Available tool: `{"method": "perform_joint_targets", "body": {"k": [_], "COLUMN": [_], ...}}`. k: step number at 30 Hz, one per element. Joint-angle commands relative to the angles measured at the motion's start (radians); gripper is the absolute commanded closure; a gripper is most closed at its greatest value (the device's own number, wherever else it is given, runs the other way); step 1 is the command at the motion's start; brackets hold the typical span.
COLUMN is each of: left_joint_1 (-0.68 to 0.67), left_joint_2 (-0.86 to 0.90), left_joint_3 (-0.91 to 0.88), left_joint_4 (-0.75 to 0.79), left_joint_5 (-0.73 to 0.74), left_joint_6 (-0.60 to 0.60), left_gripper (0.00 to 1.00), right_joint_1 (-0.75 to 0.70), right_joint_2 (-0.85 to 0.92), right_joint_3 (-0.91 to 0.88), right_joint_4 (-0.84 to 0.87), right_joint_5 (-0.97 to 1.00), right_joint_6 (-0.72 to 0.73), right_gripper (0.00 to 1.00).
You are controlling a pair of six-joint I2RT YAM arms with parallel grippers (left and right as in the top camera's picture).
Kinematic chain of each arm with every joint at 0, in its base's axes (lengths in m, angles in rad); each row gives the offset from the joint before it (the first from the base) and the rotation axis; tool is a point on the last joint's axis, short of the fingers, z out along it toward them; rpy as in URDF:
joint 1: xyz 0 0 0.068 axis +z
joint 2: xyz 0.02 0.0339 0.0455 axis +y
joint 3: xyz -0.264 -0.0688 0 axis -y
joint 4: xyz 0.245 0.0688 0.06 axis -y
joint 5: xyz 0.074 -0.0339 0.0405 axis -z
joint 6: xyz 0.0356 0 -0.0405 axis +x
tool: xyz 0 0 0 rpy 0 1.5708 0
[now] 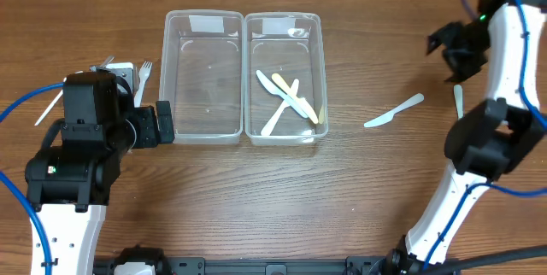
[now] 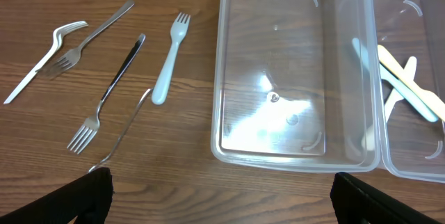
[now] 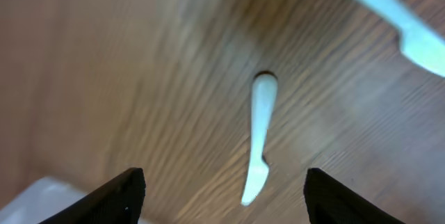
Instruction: Pack container
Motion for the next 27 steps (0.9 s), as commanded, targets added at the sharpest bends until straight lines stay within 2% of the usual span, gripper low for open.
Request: {"method": "perform_joint_targets", "body": {"k": [1, 11, 17, 19, 21, 25, 27], "left_joint_1": [0.01, 0.01, 0.01, 0.01, 0.01, 0.01, 0.01], "left_joint_2": [0.003, 0.003, 0.003, 0.003, 0.003, 0.003, 0.003], "left_joint_3": [0.022, 0.022, 0.022, 0.022, 0.022, 0.022, 0.022], "left_joint_4": [0.003, 0.006, 0.005, 0.005, 0.006, 0.008, 0.008], "left_joint_5": [0.001, 0.001, 0.001, 0.001, 0.001, 0.001, 0.001], "left_joint_6": [0.016, 0.016, 0.016, 0.016, 0.016, 0.016, 0.016], "left_gripper": [0.0, 0.0, 0.0, 0.0, 0.0, 0.0, 0.0], "right_joint_1": [0.007, 0.007, 0.007, 0.007, 0.009, 0.011, 0.011], "right_joint_2": [0.008, 0.008, 0.009, 0.008, 0.009, 0.009, 0.008], "right_joint_3": [-0.113, -0.401, -0.457, -0.457, -0.457, -0.457, -0.457], "right_joint_4": [0.061, 0.243, 0.294, 0.297, 0.296, 0.293, 0.292], "right_joint_5": [-0.011, -0.011, -0.01, -0.003, -0.002, -0.003, -0.003], "right_joint_6": [0.018, 0.031, 0.03, 0.024, 0.018, 0.015, 0.015], "right_gripper": [0.25, 0.24, 0.25, 0.28, 0.36, 0.63, 0.67]}}
